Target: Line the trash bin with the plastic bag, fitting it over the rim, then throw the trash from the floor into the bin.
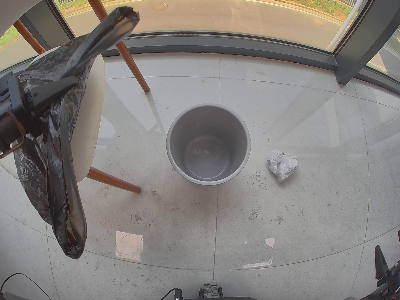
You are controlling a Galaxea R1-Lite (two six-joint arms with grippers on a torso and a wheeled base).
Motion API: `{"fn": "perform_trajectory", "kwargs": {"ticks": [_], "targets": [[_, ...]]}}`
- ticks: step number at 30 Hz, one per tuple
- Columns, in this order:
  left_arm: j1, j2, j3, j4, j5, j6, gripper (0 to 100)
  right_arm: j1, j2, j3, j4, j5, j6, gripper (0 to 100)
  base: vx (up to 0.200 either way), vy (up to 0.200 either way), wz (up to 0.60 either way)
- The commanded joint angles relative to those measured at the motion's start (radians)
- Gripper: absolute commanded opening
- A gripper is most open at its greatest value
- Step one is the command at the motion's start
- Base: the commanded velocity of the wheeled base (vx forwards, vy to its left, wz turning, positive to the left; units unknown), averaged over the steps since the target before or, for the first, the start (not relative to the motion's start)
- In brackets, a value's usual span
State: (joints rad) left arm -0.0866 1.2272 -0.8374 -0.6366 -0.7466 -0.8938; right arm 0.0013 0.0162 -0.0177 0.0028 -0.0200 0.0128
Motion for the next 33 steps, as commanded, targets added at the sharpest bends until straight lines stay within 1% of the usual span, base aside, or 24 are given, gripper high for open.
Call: {"fn": "perform_trajectory", "kwargs": {"ticks": [1,2,5,9,13,14,15,17,21,24,25,27,28,29,33], "targets": [[-0.154,-0.005,-0.025,-0.089,-0.011,-0.135,0,0.000,-0.002,0.018,0.000,-0.001,0.006,100,0.000,0.000,0.00],[-0.185,-0.006,-0.025,-0.092,-0.017,-0.152,0,0.000,-0.004,0.018,0.000,-0.001,0.006,100,0.000,0.000,0.00],[-0.280,-0.005,-0.008,-0.084,-0.045,-0.160,0,0.000,-0.002,0.018,0.000,-0.001,0.006,100,0.000,0.000,0.00],[-0.360,0.001,0.043,-0.091,-0.089,-0.162,0,0.000,-0.002,0.018,-0.001,-0.003,0.007,100,0.000,0.000,0.00],[-0.441,0.035,0.052,-0.091,-0.148,-0.155,0,0.000,-0.002,0.018,0.000,-0.003,0.007,100,0.000,0.000,0.00],[-0.444,0.038,0.052,-0.091,-0.149,-0.154,0,0.000,-0.002,0.018,0.000,-0.003,0.007,100,0.000,0.000,0.00],[-0.458,0.061,0.054,-0.095,-0.168,-0.148,0,0.000,-0.004,0.018,0.000,-0.003,0.007,100,0.000,0.000,0.00],[-0.460,0.087,0.044,-0.104,-0.186,-0.140,0,0.000,-0.002,0.018,-0.001,-0.003,0.007,100,0.000,0.000,0.00],[-0.460,0.163,0.037,-0.186,-0.221,-0.139,0,0.000,-0.002,0.018,0.000,-0.003,0.007,100,0.000,0.000,0.00],[-0.458,0.235,0.046,-0.273,-0.221,-0.139,0,0.000,-0.002,0.018,0.000,-0.005,0.009,100,0.000,0.000,0.00],[-0.458,0.235,0.046,-0.273,-0.221,-0.139,0,0.000,-0.002,0.018,0.000,-0.005,0.009,100,0.000,0.000,0.00],[-0.453,0.304,0.055,-0.371,-0.223,-0.139,0,0.000,-0.002,0.018,0.000,-0.005,0.009,100,0.000,0.000,0.00],[-0.453,0.304,0.055,-0.371,-0.223,-0.139,0,0.000,-0.002,0.018,0.000,-0.005,0.009,100,0.000,0.000,0.00],[-0.450,0.334,0.055,-0.443,-0.223,-0.140,0,0.000,-0.002,0.018,0.000,-0.005,0.009,100,0.000,0.000,0.00],[-0.438,0.368,0.055,-0.543,-0.226,-0.143,0,0.000,-0.002,0.018,-0.001,-0.006,0.007,100,0.000,0.000,0.00]]}}
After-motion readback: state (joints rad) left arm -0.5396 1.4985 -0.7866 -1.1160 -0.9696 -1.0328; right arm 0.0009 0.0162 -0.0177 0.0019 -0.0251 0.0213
